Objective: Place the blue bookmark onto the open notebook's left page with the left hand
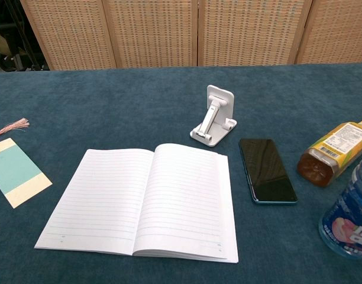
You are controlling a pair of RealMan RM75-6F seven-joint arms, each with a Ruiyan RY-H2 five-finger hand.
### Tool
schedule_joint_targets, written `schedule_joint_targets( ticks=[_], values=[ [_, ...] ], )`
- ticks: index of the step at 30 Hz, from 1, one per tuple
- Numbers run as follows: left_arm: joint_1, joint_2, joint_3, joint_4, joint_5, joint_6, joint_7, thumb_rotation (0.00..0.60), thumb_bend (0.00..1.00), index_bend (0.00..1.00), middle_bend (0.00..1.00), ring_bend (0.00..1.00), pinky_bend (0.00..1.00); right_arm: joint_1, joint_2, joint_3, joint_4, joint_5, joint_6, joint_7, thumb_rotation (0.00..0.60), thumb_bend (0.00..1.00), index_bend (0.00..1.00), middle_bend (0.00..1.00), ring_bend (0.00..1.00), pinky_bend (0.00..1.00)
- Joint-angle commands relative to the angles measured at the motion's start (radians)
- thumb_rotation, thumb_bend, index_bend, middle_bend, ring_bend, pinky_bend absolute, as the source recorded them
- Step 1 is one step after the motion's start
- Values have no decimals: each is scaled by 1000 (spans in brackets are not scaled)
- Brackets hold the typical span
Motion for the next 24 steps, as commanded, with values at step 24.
schedule_joint_targets(
  ticks=[24],
  values=[
    [-200, 156, -16, 170, 84, -231, -129, 600, 218, 0, 0, 0, 0, 7, -8, 5, -2, 15, -16, -18, 600, 0, 0, 0, 0, 0]
  ],
)
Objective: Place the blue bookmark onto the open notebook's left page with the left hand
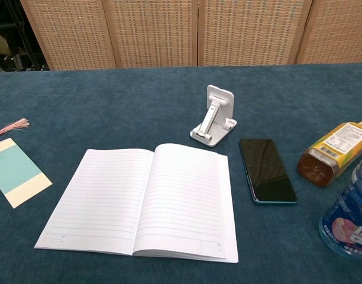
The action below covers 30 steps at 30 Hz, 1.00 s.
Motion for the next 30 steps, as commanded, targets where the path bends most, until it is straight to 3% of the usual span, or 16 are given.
schedule_joint_targets(
  ticks=[1, 19, 30],
  values=[
    [-56, -8, 3, 96, 27, -64, -44, 600, 219, 0, 0, 0, 0, 1, -2, 1, 0, 1, -1, -4, 600, 0, 0, 0, 0, 0],
    [-190, -130, 38, 268, 68, -211, -133, 600, 217, 17, 0, 0, 0, 7, -8, 8, 4, 22, -14, -11, 600, 0, 0, 0, 0, 0],
    [-240, -128, 78, 283, 87, -266, -194, 600, 217, 91, 0, 0, 0, 9, -9, 10, 4, 29, -17, -12, 600, 0, 0, 0, 0, 0]
  ],
)
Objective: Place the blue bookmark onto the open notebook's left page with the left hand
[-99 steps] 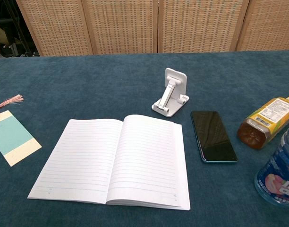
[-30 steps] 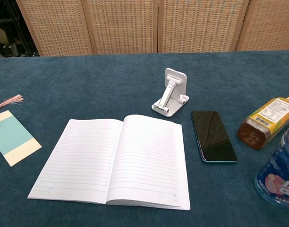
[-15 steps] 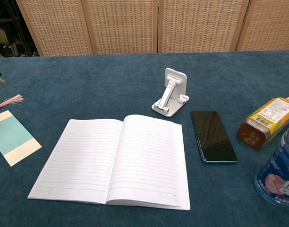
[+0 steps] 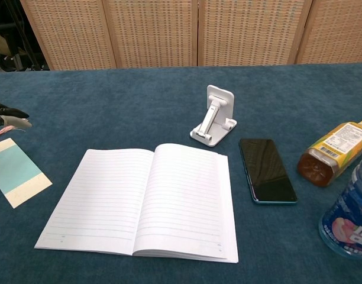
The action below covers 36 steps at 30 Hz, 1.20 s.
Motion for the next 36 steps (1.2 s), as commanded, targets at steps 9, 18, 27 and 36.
schedule_joint_targets(
  ticks=[9, 18, 27, 36],
  values=[
    [-36, 1, 27, 20, 7, -44, -41, 600, 227, 137, 0, 0, 0, 2, -3, -1, 0, 0, -3, -7, 600, 0, 0, 0, 0, 0],
    [-54, -31, 39, 68, -9, -77, -55, 600, 237, 185, 0, 0, 0, 5, -5, 0, 1, 8, -10, -11, 600, 0, 0, 0, 0, 0],
    [-73, -73, 51, 124, -2, -95, -20, 600, 239, 186, 0, 0, 0, 7, -11, 1, 1, 11, -13, -23, 600, 0, 0, 0, 0, 0],
    [-77, -96, 58, 145, 1, -65, -11, 600, 248, 194, 0, 0, 0, 7, -11, 2, 1, 14, -12, -23, 600, 0, 0, 0, 0, 0]
  ],
)
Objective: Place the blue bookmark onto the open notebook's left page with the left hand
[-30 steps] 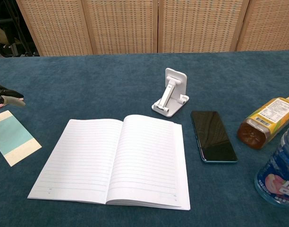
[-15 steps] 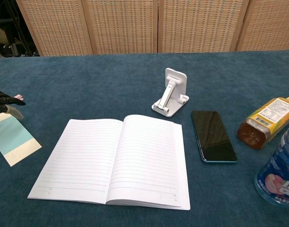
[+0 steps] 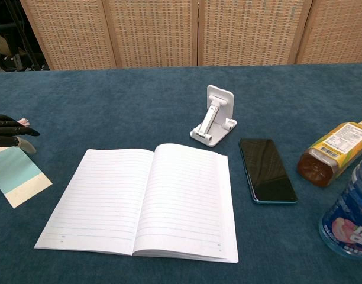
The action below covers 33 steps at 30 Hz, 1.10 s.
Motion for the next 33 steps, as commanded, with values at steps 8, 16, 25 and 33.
schedule_joint_targets(
  ticks=[8, 16, 25, 33],
  values=[
    [-4, -8, 13, 3, 1, 10, 17, 600, 248, 209, 0, 0, 0, -2, 1, -1, 1, -2, 5, 6, 600, 0, 0, 0, 0, 0],
    [-7, -25, 17, 17, -7, 10, 22, 600, 250, 213, 0, 0, 0, 0, 0, -2, 1, -3, 3, 3, 600, 0, 0, 0, 0, 0],
    [-10, -44, 22, 32, -19, 2, 26, 600, 254, 231, 0, 0, 0, -1, 0, -1, 2, -3, 5, 5, 600, 0, 0, 0, 0, 0],
    [-13, -49, 21, 33, -27, 2, 27, 600, 259, 241, 0, 0, 0, 0, 0, -3, 2, -4, 4, 4, 600, 0, 0, 0, 0, 0]
  ],
)
